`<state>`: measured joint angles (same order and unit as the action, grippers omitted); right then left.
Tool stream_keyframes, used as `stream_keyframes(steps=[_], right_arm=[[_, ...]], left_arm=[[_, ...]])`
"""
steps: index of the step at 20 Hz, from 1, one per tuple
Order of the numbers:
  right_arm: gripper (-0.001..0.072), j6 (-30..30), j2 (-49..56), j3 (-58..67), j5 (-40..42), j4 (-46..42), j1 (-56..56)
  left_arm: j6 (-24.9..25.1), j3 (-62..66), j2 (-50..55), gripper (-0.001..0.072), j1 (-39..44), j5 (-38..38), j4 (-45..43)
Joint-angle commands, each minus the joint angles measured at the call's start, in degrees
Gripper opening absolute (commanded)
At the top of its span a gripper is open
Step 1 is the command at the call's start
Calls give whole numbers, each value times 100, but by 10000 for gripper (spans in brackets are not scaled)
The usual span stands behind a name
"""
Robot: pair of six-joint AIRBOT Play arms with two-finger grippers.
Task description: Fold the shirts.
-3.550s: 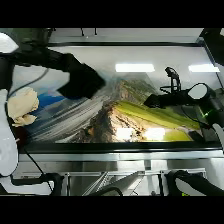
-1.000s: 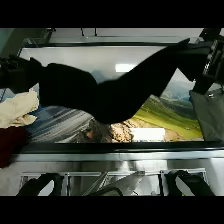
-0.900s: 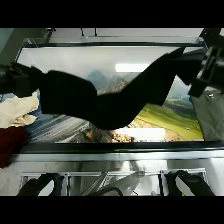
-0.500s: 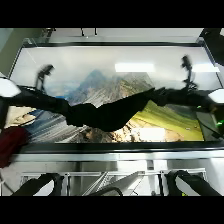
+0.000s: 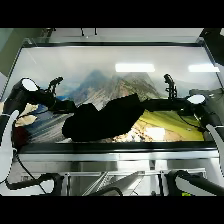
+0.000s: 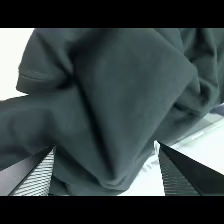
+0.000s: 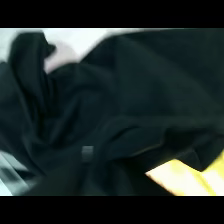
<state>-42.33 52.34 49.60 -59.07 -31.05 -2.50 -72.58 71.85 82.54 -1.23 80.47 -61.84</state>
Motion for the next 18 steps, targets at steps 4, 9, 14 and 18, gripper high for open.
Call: stream_keyframes(steps=[4,9,14,18], right_arm=[[365,-1088,68,133,490,-1589,-896],[521,-750,1121,765,546,-966,-1300],[518,-92,2520,1705,487,-68,-809],[512,-96,3506,2566,459,-81,-205]], left_arm=[[9,271,299,687,-389,-682,11],[11,271,1080,687,-195,-914,55],[15,271,1606,687,129,-1185,52],[15,269,1628,686,293,-1412,55]])
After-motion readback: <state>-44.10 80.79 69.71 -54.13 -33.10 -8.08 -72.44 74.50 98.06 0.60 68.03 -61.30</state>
